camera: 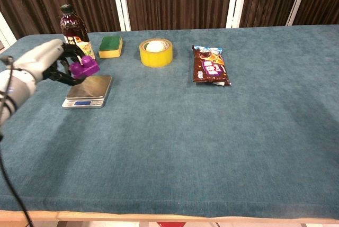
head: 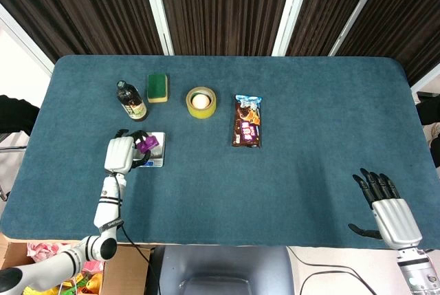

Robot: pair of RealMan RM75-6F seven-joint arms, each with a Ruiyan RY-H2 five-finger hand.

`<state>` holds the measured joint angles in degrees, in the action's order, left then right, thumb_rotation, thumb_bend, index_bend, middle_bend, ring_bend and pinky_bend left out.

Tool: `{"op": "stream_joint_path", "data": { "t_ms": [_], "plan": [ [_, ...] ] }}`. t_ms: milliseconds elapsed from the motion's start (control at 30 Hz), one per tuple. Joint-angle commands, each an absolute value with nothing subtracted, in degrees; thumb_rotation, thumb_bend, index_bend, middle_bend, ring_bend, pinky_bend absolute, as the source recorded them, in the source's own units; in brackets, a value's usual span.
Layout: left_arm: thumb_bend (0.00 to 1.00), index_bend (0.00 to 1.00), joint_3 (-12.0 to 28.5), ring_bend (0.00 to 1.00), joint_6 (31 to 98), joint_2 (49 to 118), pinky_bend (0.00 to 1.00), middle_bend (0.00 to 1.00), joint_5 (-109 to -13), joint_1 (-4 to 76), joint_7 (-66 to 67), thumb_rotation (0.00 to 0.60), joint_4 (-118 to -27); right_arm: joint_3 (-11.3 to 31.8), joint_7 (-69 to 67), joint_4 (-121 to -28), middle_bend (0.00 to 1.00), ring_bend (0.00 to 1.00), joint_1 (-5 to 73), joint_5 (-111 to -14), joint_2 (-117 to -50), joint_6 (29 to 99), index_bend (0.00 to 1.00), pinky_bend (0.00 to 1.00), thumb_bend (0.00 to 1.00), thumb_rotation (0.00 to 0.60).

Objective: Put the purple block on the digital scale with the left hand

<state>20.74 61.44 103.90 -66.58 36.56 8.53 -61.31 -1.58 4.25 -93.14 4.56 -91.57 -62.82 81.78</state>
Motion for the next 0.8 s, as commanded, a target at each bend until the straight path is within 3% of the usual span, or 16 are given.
{"op": "stream_joint_path", "data": {
  "t_ms": [33, 200, 300, 400, 467, 533, 667, 800],
  "plan": [
    [0.47, 0.74, 21.3, 0.52, 58.7, 107.5, 0.19, 0.84, -64.7, 39.7, 10.3, 0.6, -55.4, -1.5, 3.3, -92.9, 0.0, 0.0, 4.6, -91.3, -62.4, 81.7, 0.0, 0.0, 0.15, 0.6],
    [0.47, 0.73, 20.9, 0.51, 57.6, 108.8, 0.16, 0.82, -64.2, 40.6, 10.1, 0.6, -51.3, -1.5, 2.5, -92.6, 0.0, 0.0, 4.7, -91.0, -62.1, 81.4, 0.0, 0.0, 0.15, 0.6],
    [0.45, 0.67, 20.0, 0.49, 56.4, 109.1, 0.13, 0.76, -64.1, 40.8, 10.1, 0.6, -48.6, -1.5, 2.0, -92.5, 0.0, 0.0, 4.6, -90.8, -61.9, 81.3, 0.0, 0.0, 0.15, 0.6],
    [0.44, 0.51, 19.5, 0.4, 55.4, 108.9, 0.1, 0.59, -63.8, 40.7, 9.6, 0.6, -48.4, -1.3, 1.7, -92.6, 0.0, 0.0, 4.7, -90.5, -61.8, 81.2, 0.0, 0.0, 0.15, 0.6],
    [0.44, 0.38, 19.6, 0.28, 55.5, 109.0, 0.08, 0.43, -64.1, 41.1, 9.1, 0.6, -47.7, -1.3, 1.6, -92.6, 0.0, 0.0, 4.8, -90.3, -61.7, 80.9, 0.0, 0.0, 0.15, 0.6],
    [0.43, 0.28, 19.4, 0.21, 55.6, 109.2, 0.08, 0.35, -64.4, 41.4, 8.6, 0.6, -47.0, -1.2, 1.6, -92.6, 0.0, 0.0, 4.8, -90.1, -61.7, 80.8, 0.0, 0.0, 0.15, 0.6],
    [0.41, 0.17, 19.2, 0.14, 55.9, 109.0, 0.07, 0.27, -64.8, 41.4, 7.5, 0.6, -47.5, -1.0, 1.7, -92.6, 0.0, 0.0, 4.8, -89.9, -61.8, 80.9, 0.0, 0.0, 0.15, 0.6],
    [0.41, 0.15, 19.1, 0.12, 56.2, 108.4, 0.07, 0.24, -64.8, 41.4, 7.6, 0.6, -48.4, -1.0, 1.9, -92.6, 0.0, 0.0, 4.8, -90.0, -61.9, 81.1, 0.0, 0.0, 0.15, 0.6]
  ]
}}
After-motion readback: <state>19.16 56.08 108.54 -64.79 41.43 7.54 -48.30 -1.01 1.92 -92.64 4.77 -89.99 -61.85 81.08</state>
